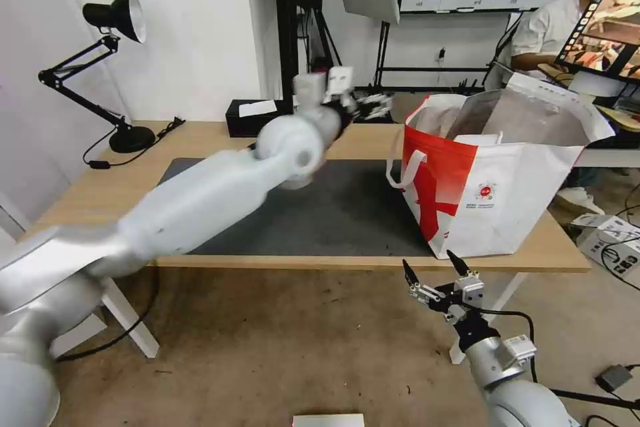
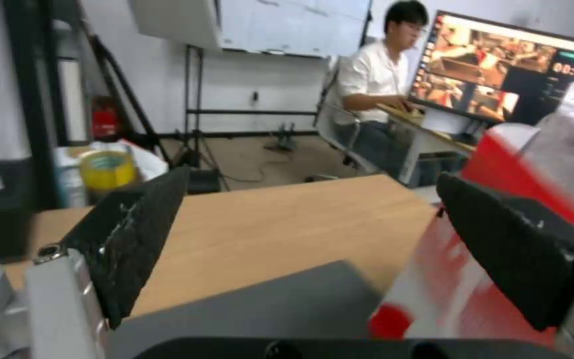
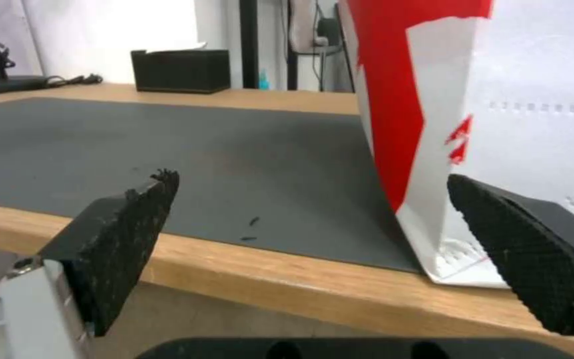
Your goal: Pick up the trash from the table and place it into the takeout bag.
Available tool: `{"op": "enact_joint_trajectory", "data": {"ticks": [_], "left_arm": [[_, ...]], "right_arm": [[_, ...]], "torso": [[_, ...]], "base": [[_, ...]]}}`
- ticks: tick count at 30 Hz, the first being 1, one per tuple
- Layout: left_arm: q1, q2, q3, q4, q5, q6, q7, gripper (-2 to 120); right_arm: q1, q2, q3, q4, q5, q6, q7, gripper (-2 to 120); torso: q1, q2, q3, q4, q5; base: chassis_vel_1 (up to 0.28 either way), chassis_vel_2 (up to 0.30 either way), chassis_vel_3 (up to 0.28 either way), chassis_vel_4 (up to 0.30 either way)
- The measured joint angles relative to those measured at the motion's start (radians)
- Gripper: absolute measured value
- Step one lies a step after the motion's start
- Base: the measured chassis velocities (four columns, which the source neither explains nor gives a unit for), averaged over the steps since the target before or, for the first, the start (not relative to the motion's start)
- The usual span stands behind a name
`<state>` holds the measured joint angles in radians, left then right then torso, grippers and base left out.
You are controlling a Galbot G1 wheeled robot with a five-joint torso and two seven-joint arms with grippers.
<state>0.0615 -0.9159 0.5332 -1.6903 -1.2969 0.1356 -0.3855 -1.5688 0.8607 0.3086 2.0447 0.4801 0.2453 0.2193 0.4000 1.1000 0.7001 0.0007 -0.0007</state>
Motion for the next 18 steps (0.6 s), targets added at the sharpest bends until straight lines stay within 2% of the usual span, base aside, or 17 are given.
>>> {"op": "enact_joint_trajectory", "data": {"ticks": [1, 3, 4, 6, 7, 8, 11, 12, 15, 16, 18], "left_arm": [[0.049, 0.036, -0.032, -0.018, 0.020, -0.023, 0.020, 100], [0.157, 0.105, -0.103, -0.048, 0.072, -0.120, 0.091, 100], [0.157, 0.105, -0.103, -0.048, 0.072, -0.120, 0.091, 100], [0.262, 0.153, -0.175, -0.061, 0.134, -0.205, 0.155, 100], [0.326, 0.171, -0.218, -0.070, 0.161, -0.224, 0.185, 100], [0.326, 0.171, -0.218, -0.070, 0.161, -0.224, 0.185, 100], [0.512, 0.211, -0.351, -0.100, 0.228, -0.275, 0.258, 100], [0.512, 0.211, -0.351, -0.100, 0.228, -0.275, 0.258, 100], [0.699, 0.228, -0.515, -0.130, 0.301, -0.320, 0.324, 100], [0.699, 0.228, -0.515, -0.130, 0.301, -0.320, 0.324, 100], [0.825, 0.238, -0.613, -0.147, 0.350, -0.362, 0.355, 100]], "right_arm": [[0.000, 0.000, 0.000, 0.000, 0.000, 0.000, 0.000, 100], [0.000, 0.000, 0.000, 0.000, 0.000, 0.000, 0.000, 100], [0.000, 0.000, 0.000, 0.000, 0.000, 0.000, 0.000, 100], [0.000, 0.000, 0.000, 0.000, 0.000, 0.000, 0.000, 100], [0.000, 0.000, 0.000, 0.000, 0.000, 0.000, 0.000, 100], [0.000, 0.000, 0.000, 0.000, 0.000, 0.000, 0.000, 100], [0.000, 0.000, 0.000, 0.000, 0.000, 0.000, 0.000, 100], [0.000, 0.000, 0.000, 0.000, 0.000, 0.000, 0.000, 100], [0.000, 0.000, 0.000, 0.000, 0.000, 0.000, 0.000, 100], [0.000, 0.000, 0.000, 0.000, 0.000, 0.000, 0.000, 100], [0.000, 0.000, 0.000, 0.000, 0.000, 0.000, 0.000, 100]], "torso": [[0.000, 0.000, 0.000, -0.0003, 0.0001], [0.000, 0.000, 0.000, -0.0004, -0.0002], [0.000, 0.000, 0.000, -0.0004, -0.0002], [0.000, 0.000, 0.000, -0.0006, 0.0005], [0.000, 0.000, 0.000, -0.0006, 0.0001], [0.000, 0.000, 0.000, -0.0006, 0.0001], [0.000, 0.000, 0.000, -0.0006, 0.0004], [0.000, 0.000, 0.000, -0.0006, 0.0004], [0.000, 0.000, 0.000, -0.0006, 0.0005], [0.000, 0.000, 0.000, -0.0006, 0.0005], [0.000, 0.000, 0.000, -0.0005, 0.0004]], "base": [[0.000, 0.000, 0.000, 0.000], [0.000, 0.000, 0.000, 0.000], [0.000, 0.000, 0.000, 0.000], [0.000, 0.000, 0.000, 0.000], [0.000, 0.000, 0.000, 0.000], [0.000, 0.000, 0.000, 0.000], [0.000, 0.000, 0.000, 0.000], [0.000, 0.000, 0.000, 0.000], [0.000, 0.000, 0.000, 0.000], [0.000, 0.000, 0.000, 0.000], [0.000, 0.000, 0.000, 0.000]]}}
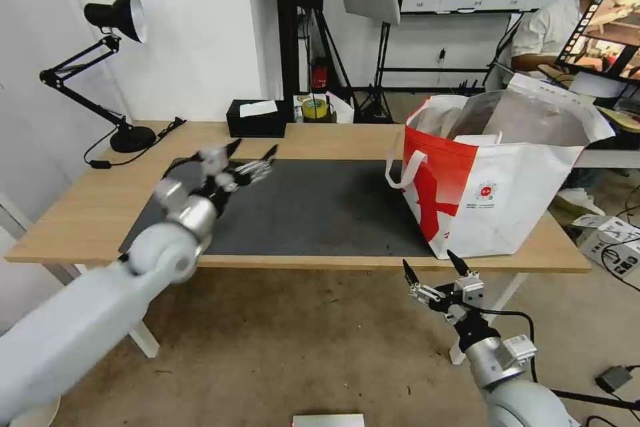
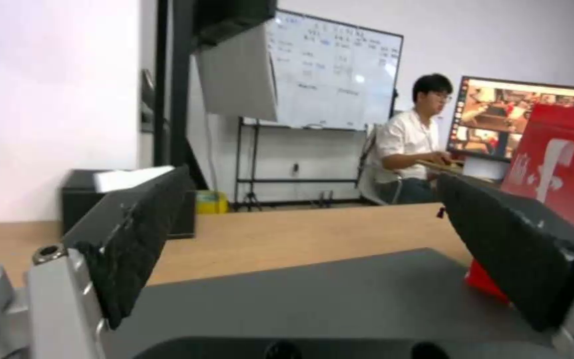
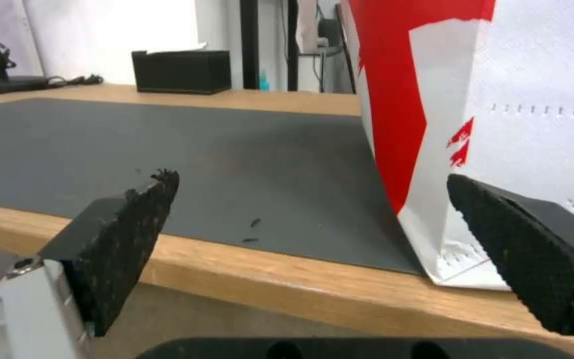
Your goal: Pick up the trash from the table and place it into the takeout bag.
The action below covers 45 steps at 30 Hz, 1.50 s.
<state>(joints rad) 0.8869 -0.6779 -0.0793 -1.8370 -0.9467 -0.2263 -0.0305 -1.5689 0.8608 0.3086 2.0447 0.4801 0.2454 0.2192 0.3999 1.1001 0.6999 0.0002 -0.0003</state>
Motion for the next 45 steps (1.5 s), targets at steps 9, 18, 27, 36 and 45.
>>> {"op": "enact_joint_trajectory", "data": {"ticks": [9, 18, 27, 36, 45], "left_arm": [[0.298, -0.049, -0.240, -0.034, 0.170, -0.090, 0.009, 100], [0.594, -0.237, -0.488, -0.052, 0.329, -0.137, 0.011, 100], [0.757, -0.370, -0.588, -0.083, 0.397, -0.157, 0.031, 100], [0.808, -0.420, -0.601, -0.107, 0.411, -0.113, 0.034, 100], [0.807, -0.425, -0.599, -0.113, 0.408, -0.087, 0.034, 100]], "right_arm": [[0.000, 0.000, 0.000, 0.000, 0.000, 0.000, 0.000, 100], [0.000, 0.000, 0.000, 0.000, 0.000, 0.000, 0.000, 100], [0.000, 0.000, 0.000, 0.000, 0.000, 0.000, 0.000, 100], [0.000, 0.000, 0.000, 0.000, 0.000, 0.000, 0.000, 100], [0.000, 0.000, 0.000, 0.000, 0.000, 0.000, 0.000, 100]], "torso": [[0.000, 0.000, 0.000, -0.0005, -0.0003], [0.000, 0.000, 0.000, -0.0001, 0.0002], [0.000, 0.000, 0.000, -0.0002, 0.0004], [0.000, 0.000, 0.000, -0.0002, 0.0003], [0.000, 0.000, 0.000, -0.0003, 0.0003]], "base": [[0.000, 0.000, 0.000, 0.000], [0.000, 0.000, 0.000, 0.000], [0.000, 0.000, 0.000, 0.000], [0.000, 0.000, 0.000, 0.000], [0.000, 0.000, 0.000, 0.000]]}}
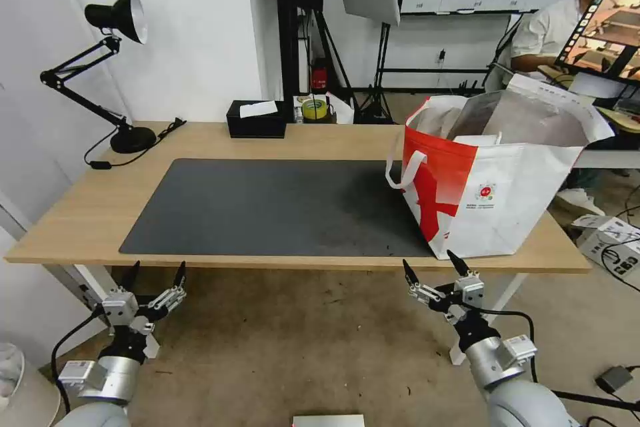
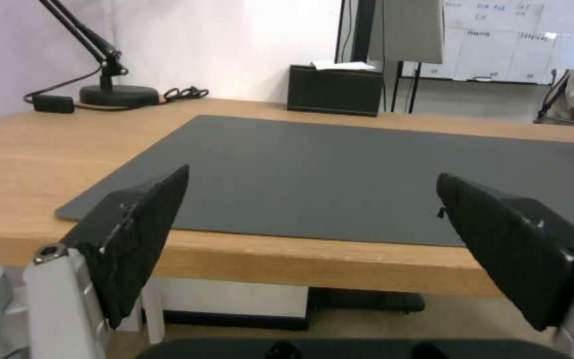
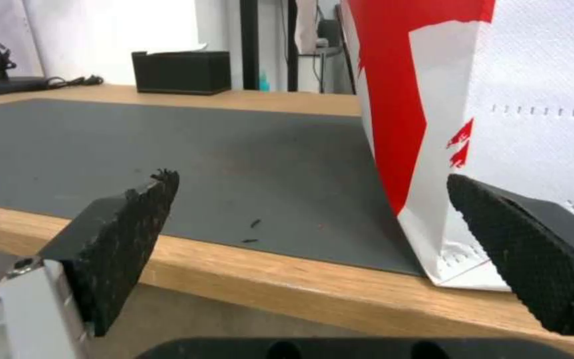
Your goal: Pick up the trash from the table and place it into the takeout bag.
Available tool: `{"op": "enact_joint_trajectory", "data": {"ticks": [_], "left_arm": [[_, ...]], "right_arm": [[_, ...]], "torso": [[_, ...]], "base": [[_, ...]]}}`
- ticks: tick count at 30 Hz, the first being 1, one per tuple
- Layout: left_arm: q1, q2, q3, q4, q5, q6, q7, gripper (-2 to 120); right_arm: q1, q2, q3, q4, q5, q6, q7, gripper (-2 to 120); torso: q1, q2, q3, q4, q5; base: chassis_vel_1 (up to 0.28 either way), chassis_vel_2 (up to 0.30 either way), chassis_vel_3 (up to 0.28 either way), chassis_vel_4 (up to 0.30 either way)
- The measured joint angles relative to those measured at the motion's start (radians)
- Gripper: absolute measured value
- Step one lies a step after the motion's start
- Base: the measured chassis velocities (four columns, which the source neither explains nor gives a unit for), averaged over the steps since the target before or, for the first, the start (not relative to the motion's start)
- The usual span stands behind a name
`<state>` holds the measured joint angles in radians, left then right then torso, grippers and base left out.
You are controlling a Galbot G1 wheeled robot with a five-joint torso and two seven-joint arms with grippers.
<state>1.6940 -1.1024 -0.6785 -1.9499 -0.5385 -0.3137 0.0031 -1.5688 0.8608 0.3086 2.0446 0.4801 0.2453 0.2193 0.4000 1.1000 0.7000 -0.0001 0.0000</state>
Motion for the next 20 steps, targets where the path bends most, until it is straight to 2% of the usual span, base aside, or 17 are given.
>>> {"op": "enact_joint_trajectory", "data": {"ticks": [20], "left_arm": [[-0.004, 0.003, 0.004, 0.000, -0.003, 0.000, -0.001, 100]], "right_arm": [[0.000, 0.000, 0.000, 0.000, 0.000, 0.000, 0.000, 100]], "torso": [[0.000, 0.000, 0.000, 0.0001, 0.0000]], "base": [[0.000, 0.000, 0.000, 0.000]]}}
